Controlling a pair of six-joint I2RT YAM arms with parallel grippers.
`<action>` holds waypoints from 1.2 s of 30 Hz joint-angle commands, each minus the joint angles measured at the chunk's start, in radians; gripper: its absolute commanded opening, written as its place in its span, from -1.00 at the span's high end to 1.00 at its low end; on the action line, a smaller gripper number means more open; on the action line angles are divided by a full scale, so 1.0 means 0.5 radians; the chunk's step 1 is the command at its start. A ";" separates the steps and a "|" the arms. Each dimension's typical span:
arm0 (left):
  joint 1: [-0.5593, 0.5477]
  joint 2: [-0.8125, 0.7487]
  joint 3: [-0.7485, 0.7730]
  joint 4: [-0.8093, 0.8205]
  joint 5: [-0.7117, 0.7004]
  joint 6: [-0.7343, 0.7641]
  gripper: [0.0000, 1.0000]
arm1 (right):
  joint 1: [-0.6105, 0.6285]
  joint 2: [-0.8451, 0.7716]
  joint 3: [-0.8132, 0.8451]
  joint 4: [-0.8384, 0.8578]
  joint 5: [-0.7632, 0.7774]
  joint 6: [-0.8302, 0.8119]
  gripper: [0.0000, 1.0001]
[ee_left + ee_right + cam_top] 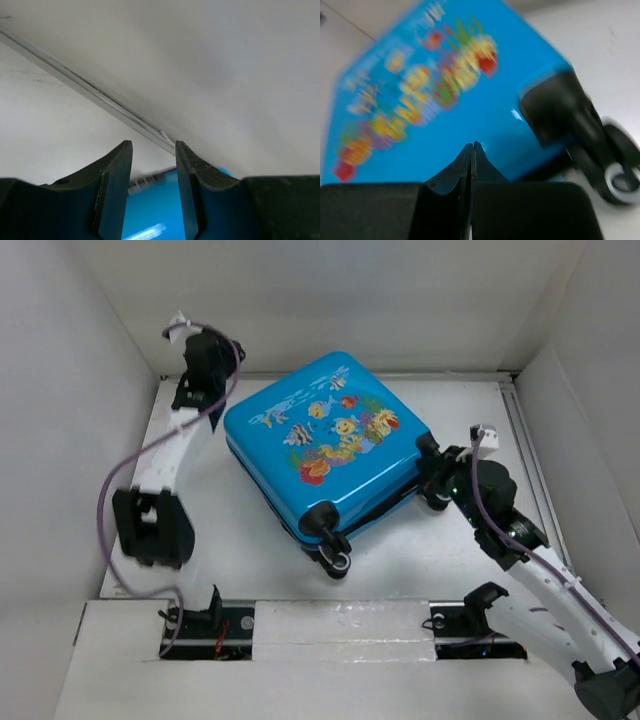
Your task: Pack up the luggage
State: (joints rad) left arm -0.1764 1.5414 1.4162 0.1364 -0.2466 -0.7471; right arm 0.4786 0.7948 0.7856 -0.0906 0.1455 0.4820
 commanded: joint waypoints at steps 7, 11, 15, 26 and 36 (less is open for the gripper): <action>0.295 1.081 1.190 -0.880 0.668 0.399 0.33 | 0.169 -0.219 -0.464 -0.396 0.313 0.260 1.00; 0.295 1.007 0.792 -0.620 0.748 0.347 0.33 | 0.151 0.183 -0.375 -0.163 0.255 0.147 1.00; 0.295 0.949 0.463 -0.426 0.965 0.218 0.39 | 0.065 0.554 -0.182 0.192 0.087 -0.052 1.00; 0.090 -0.026 -1.230 0.433 0.745 -0.187 0.42 | -0.159 1.732 1.290 0.182 -0.610 -0.298 1.00; -0.046 -1.345 -2.139 0.148 0.536 -0.279 0.36 | -0.349 2.389 2.563 -0.572 -0.720 -0.368 0.44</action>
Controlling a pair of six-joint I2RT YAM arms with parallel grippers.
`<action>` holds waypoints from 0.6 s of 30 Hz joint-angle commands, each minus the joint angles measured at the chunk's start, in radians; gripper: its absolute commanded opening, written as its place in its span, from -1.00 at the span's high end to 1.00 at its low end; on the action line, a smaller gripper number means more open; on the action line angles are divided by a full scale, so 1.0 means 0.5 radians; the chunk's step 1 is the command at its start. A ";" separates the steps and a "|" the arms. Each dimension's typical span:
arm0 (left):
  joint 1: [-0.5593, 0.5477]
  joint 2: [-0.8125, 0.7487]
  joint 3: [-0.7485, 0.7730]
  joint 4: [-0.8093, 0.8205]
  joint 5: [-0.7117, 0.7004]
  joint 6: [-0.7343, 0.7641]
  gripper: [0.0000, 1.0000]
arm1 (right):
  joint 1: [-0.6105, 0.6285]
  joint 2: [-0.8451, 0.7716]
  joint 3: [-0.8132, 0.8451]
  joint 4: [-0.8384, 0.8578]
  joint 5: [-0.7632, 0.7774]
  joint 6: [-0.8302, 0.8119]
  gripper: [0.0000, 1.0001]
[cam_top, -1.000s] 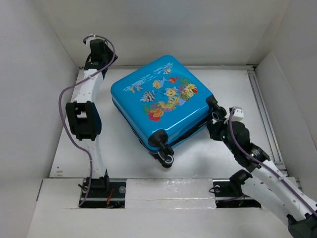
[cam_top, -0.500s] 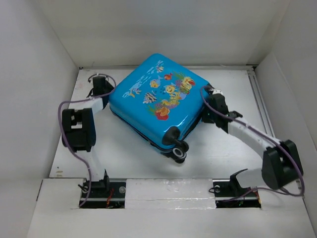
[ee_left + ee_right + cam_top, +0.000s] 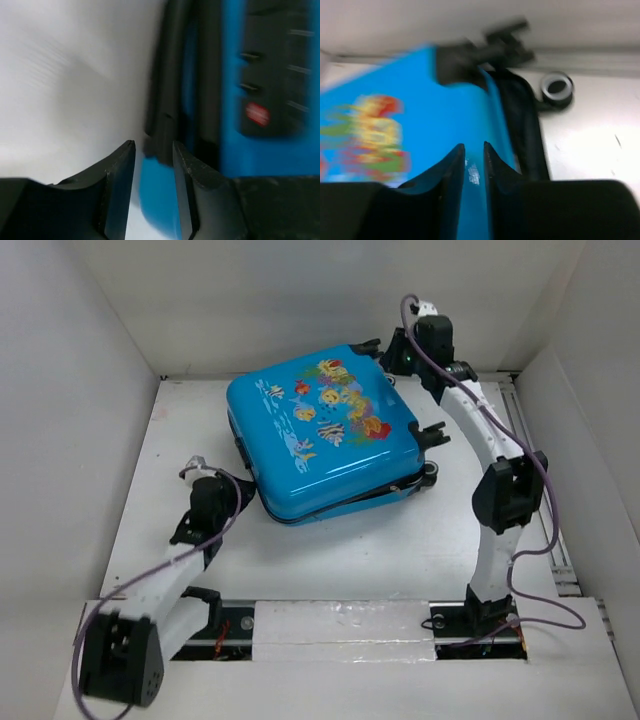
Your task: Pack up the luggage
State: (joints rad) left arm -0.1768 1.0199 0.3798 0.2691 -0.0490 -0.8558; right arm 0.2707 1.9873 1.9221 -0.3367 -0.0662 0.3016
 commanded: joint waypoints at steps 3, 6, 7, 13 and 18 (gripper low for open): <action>-0.045 -0.784 -0.097 -0.280 0.089 -0.062 0.30 | 0.066 -0.041 0.534 -0.317 -0.377 -0.136 0.29; -0.045 -0.999 -0.002 -0.446 -0.101 -0.013 0.30 | 0.133 -0.590 -0.111 -0.073 -0.438 -0.164 0.23; -0.045 -1.018 0.029 -0.464 -0.174 0.027 0.30 | 0.164 -0.779 -0.363 0.238 -0.463 -0.164 0.23; 0.001 -0.853 0.090 -0.293 -0.470 -0.202 0.27 | 0.615 -1.917 -2.023 1.166 -0.503 0.077 0.58; 0.044 -0.513 0.307 0.051 -0.583 -0.261 -0.29 | 0.885 -2.161 -2.481 0.993 -0.044 0.191 1.00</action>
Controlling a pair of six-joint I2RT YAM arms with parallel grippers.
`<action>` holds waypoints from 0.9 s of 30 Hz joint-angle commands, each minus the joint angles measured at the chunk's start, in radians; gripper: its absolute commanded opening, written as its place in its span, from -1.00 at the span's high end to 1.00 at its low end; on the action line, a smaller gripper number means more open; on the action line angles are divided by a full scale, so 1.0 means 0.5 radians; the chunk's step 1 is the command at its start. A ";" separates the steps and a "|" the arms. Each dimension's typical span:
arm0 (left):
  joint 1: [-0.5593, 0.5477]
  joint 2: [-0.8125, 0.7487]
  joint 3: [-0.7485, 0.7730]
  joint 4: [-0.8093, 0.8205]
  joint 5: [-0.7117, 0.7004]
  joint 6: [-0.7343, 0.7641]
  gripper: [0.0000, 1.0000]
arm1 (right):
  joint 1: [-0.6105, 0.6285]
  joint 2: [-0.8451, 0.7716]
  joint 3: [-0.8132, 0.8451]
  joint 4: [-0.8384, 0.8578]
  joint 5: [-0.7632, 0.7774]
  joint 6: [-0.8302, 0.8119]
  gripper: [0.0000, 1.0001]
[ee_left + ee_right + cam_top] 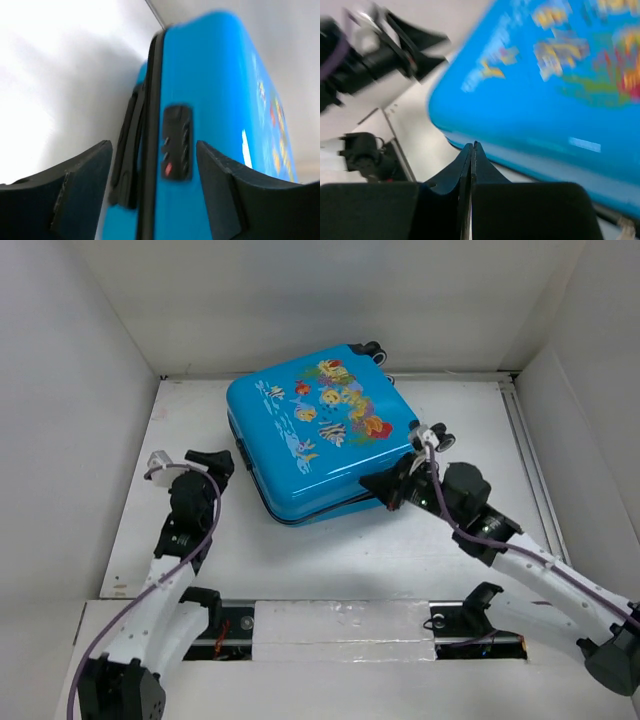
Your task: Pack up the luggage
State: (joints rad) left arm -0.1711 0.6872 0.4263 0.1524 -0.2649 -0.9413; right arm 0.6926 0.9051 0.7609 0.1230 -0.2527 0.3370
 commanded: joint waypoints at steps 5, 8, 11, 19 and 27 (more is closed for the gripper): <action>0.182 0.919 0.869 0.401 0.090 -0.090 -0.37 | 0.011 -0.104 -0.423 -0.099 0.704 0.222 1.00; 0.281 1.542 1.516 0.172 0.382 0.078 -0.37 | -0.035 -0.086 -0.487 -0.230 0.931 0.363 1.00; 0.363 2.112 2.039 -0.150 0.499 0.302 -0.41 | -0.170 -0.025 -0.558 -0.231 0.960 0.455 1.00; 0.431 2.736 2.678 -0.211 0.992 0.481 -0.37 | -0.471 0.257 -0.433 -0.090 0.819 0.391 1.00; 0.367 2.691 2.410 -0.002 1.147 0.435 -0.35 | -0.692 0.687 -0.043 0.284 0.533 0.176 1.00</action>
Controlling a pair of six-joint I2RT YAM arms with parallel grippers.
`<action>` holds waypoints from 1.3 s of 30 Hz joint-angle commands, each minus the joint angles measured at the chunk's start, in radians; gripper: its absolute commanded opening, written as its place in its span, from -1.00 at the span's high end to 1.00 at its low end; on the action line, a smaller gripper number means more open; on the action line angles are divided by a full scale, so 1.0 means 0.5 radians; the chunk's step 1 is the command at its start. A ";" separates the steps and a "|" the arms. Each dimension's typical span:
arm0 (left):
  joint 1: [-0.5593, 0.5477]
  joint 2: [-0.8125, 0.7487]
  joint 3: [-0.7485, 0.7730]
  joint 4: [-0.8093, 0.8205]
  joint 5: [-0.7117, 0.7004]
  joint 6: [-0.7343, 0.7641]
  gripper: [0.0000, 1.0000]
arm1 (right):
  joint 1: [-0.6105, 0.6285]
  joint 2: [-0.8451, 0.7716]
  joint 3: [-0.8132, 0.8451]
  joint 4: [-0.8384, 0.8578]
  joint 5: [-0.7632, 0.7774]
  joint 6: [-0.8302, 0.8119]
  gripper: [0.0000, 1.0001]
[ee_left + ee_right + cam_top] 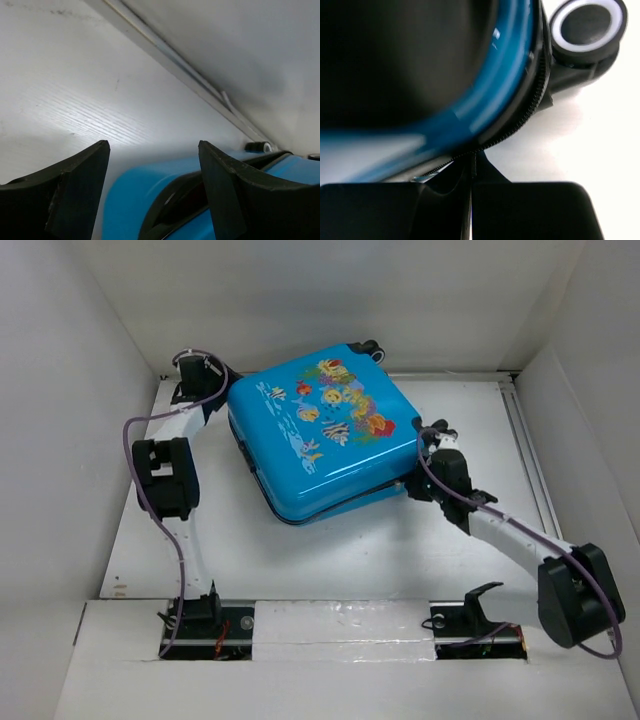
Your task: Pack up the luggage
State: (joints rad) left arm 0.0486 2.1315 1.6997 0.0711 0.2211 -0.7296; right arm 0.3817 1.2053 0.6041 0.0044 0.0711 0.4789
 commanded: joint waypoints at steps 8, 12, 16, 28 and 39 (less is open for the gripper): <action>-0.112 -0.869 -1.542 1.005 -0.030 -0.501 -0.17 | -0.389 0.599 0.822 0.540 -0.507 -0.111 1.00; -0.094 -1.139 -1.853 0.996 -0.276 -0.520 -0.26 | -0.438 0.587 0.903 0.415 -0.529 -0.090 1.00; -0.094 -1.452 -1.814 0.867 -0.503 -0.520 -0.48 | -0.457 0.363 0.667 0.375 -0.449 -0.029 0.77; -0.317 -2.370 -1.942 0.754 -0.534 -0.217 0.95 | -0.395 -0.358 -0.082 0.323 -0.379 0.073 0.87; -1.940 -1.989 -1.184 0.532 -1.354 0.517 0.98 | -0.196 -0.490 -0.343 0.475 -0.685 -0.074 1.00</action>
State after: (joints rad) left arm -0.8417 1.2106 1.0798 0.3023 -0.3801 -0.5602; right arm 0.2638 1.0088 0.4534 0.1398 -0.1997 0.4778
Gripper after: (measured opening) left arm 0.007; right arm 0.009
